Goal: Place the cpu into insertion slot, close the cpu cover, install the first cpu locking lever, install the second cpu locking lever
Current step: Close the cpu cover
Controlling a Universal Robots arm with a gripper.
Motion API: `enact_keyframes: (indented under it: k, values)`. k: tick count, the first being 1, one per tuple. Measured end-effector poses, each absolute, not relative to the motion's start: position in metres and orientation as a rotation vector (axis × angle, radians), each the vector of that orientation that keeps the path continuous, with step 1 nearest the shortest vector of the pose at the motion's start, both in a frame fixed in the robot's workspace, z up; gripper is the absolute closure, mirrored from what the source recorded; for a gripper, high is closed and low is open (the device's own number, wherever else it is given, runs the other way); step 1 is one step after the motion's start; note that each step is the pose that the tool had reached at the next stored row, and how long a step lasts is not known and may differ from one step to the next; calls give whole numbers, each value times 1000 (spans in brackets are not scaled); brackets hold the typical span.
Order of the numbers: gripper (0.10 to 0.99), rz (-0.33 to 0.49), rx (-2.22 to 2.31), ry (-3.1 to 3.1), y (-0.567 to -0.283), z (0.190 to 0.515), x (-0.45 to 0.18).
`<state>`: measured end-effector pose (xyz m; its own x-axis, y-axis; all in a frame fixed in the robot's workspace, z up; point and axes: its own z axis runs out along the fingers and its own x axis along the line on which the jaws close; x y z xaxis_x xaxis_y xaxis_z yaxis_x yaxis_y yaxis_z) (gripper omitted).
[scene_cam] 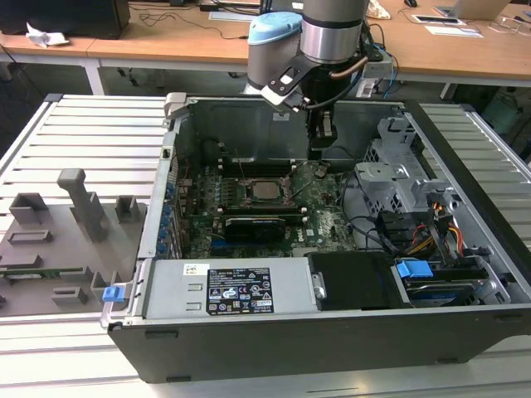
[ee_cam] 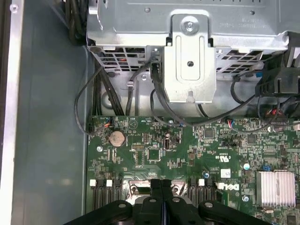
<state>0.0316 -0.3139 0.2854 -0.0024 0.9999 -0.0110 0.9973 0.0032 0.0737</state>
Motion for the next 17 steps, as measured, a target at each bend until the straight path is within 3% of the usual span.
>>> enact_keyframes:
  k: [17]
  values:
    - [980,58,2166,2202,-314,267,51]
